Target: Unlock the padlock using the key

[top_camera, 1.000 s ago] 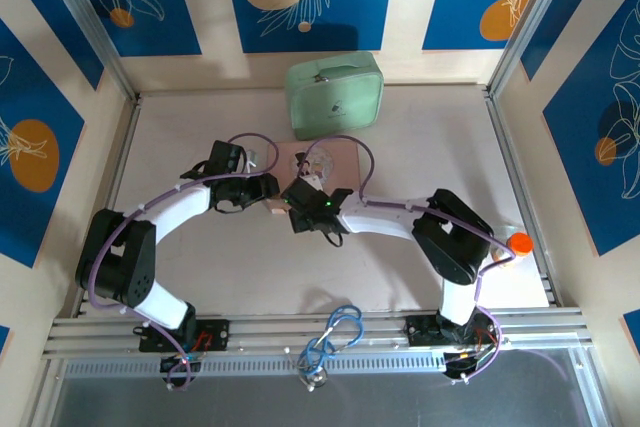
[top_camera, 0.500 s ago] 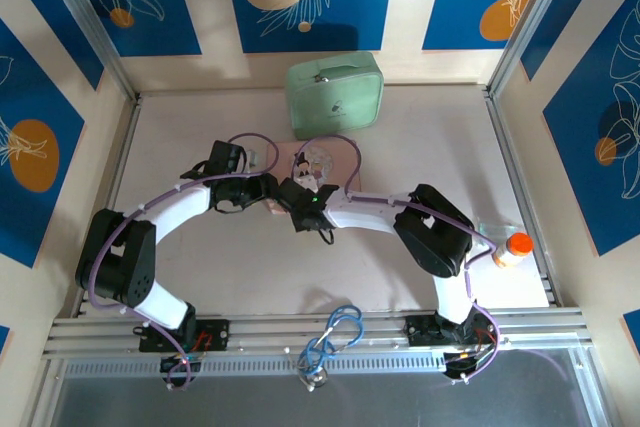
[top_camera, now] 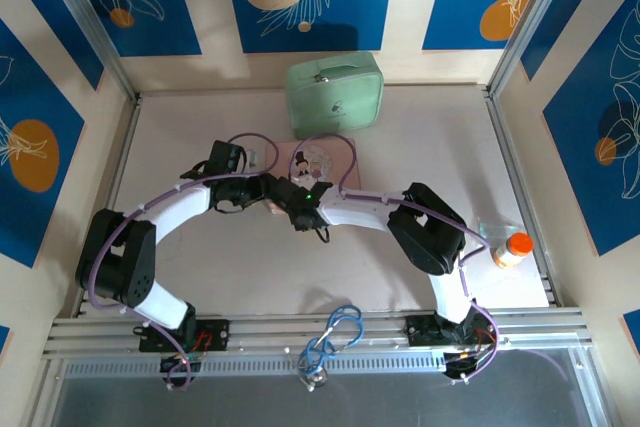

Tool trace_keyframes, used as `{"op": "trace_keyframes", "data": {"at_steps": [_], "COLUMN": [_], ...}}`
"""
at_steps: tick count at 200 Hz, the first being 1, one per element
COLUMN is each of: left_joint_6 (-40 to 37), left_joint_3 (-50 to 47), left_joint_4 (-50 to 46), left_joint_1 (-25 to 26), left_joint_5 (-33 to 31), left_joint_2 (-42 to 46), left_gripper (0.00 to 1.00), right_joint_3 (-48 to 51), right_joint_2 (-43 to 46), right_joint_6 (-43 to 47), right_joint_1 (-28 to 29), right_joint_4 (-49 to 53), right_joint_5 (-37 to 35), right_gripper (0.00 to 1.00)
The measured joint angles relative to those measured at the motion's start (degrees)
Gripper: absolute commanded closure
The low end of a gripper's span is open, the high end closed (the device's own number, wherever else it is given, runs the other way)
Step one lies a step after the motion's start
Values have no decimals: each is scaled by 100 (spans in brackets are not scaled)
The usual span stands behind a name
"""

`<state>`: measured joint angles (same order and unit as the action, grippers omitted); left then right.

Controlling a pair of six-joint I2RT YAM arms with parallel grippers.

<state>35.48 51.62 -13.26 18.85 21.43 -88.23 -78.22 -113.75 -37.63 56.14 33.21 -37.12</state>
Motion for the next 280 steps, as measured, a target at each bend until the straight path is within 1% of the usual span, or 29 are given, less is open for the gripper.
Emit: {"op": "trace_keyframes", "data": {"at_steps": [31, 53, 64, 91, 99, 105, 114, 129, 135, 155, 171, 199, 280], "left_joint_6": [2, 2, 2, 2, 2, 2, 2, 2, 2, 2, 2, 0, 2], "left_joint_3": [0, 0, 0, 0, 0, 0, 0, 0, 0, 0, 0, 0, 0], "left_joint_4": [0, -2, -2, -2, -2, -2, -4, -4, -7, -7, -7, -7, -7], "left_joint_1": [0, 0, 0, 2, 0, 0, 2, 0, 0, 0, 2, 0, 0], "left_joint_5": [0, -2, -2, -2, -2, 0, 0, -2, -2, 0, 0, 0, 0], "left_joint_2": [2, 4, 4, 4, 4, 4, 4, 4, 4, 4, 4, 4, 4], "left_gripper": [49, 49, 49, 50, 49, 49, 49, 50, 49, 50, 50, 50, 50], "right_joint_3": [-179, -334, -407, -417, -385, -319, -199, -17, 35, 122, 122, 61, -22], "right_joint_2": [-79, -140, -173, -181, -160, -116, -22, 164, 236, 374, 380, 280, 109], "right_joint_6": [-142, -267, -337, -380, -369, -363, -361, -293, -293, -240, -162, -131, -44], "right_joint_1": [15, 15, 15, 39, 55, 63, 76, 118, 136, 162, 160, 153, 111], "right_joint_4": [254, 529, 647, 754, 702, 643, 581, 487, 433, 214, 70, 52, 79], "right_joint_5": [-2, 7, 26, 98, 111, 116, 127, 136, 136, 153, 164, 170, 162], "right_gripper": [74, 75, 71, 52, 49, 49, 54, 70, 74, 84, 88, 92, 92]}}
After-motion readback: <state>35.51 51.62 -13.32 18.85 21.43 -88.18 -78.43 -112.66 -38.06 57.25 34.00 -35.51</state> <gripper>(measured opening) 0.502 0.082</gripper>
